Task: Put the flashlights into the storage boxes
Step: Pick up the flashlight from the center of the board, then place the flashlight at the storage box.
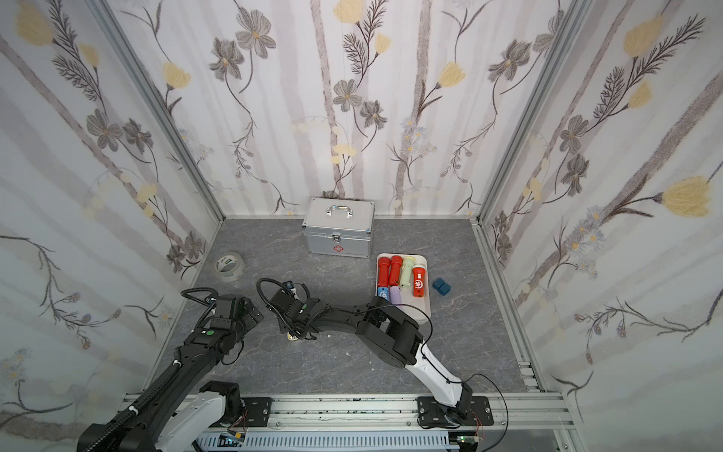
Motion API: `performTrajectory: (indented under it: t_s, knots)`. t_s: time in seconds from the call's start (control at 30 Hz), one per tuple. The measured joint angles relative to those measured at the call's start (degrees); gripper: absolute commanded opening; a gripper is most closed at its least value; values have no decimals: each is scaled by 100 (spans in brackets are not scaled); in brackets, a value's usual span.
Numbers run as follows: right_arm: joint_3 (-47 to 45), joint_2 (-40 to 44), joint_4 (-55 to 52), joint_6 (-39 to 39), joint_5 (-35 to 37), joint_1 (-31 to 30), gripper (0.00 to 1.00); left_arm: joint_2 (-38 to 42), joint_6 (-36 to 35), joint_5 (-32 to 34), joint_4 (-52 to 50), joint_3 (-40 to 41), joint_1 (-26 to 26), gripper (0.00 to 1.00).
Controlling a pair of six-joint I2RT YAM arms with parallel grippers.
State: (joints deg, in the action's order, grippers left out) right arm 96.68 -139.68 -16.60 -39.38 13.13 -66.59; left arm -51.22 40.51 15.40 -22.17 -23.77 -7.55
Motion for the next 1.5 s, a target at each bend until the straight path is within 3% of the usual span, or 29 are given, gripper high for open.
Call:
performTrajectory:
  t_s: [0.23,0.57,0.7,1.0,1.23,1.5]
  knots:
    - [-1084,942,-348,-103,269,151,30,173,2,31,-4,48,0,100]
    - [-2691,2745,240,-153,210,516,30,92,2,42,-2,55,0,100]
    - [-3318,4050,299,-151,361,1010,30,59,2,42,-2,55,2,100]
    - [-5075,5810,490,70,254,2474,34,-2,2,42,-2,52,2,100]
    - [-6098,6373,525,640,-96,3746,36,-31,2,37,-2,42,0,100]
    - [-6137,5834,752,1381,-848,4656,37,-35,2,35,-2,42,2,100]
